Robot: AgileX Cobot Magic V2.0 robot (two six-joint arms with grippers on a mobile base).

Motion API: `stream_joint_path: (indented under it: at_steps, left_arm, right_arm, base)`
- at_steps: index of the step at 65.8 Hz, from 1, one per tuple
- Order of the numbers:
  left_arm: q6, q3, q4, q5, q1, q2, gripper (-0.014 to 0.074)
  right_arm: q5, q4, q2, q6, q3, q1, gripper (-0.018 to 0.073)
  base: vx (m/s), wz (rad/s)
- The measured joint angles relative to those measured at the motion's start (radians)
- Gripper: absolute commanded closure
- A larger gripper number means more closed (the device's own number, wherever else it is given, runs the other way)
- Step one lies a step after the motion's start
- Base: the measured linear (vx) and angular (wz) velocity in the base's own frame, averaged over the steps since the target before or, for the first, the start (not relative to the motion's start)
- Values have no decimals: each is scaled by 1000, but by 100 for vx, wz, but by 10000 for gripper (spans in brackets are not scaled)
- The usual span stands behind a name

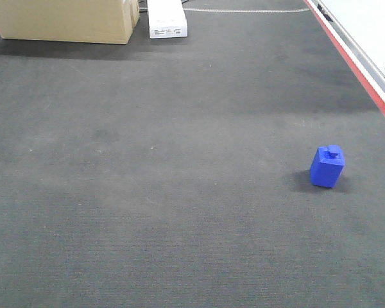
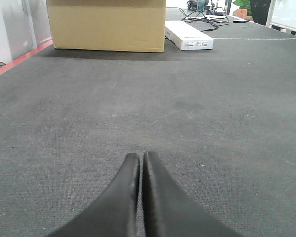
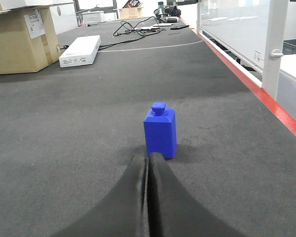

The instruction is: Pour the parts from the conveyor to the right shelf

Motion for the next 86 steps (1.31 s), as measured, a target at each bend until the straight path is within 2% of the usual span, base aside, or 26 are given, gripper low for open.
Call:
stream_joint_path:
  at_steps: [39,64,79,86]
  left_arm:
    - [0,0,0,0,0,0,603]
    - [0,0,0,0,0,0,603]
    - [0,0,0,0,0,0,603]
    - [0,0,0,0,0,0,603]
  right_arm:
    - [0,0,0,0,0,0,564]
    - [-1,-30,0,-41,0,0,564]
    - [-60,-32,0,-41,0,0,564]
    - [-151,-33,0,-41,0,0,564]
  base:
    - [0,0]
    - [0,0]
    - [0,0]
    - [0,0]
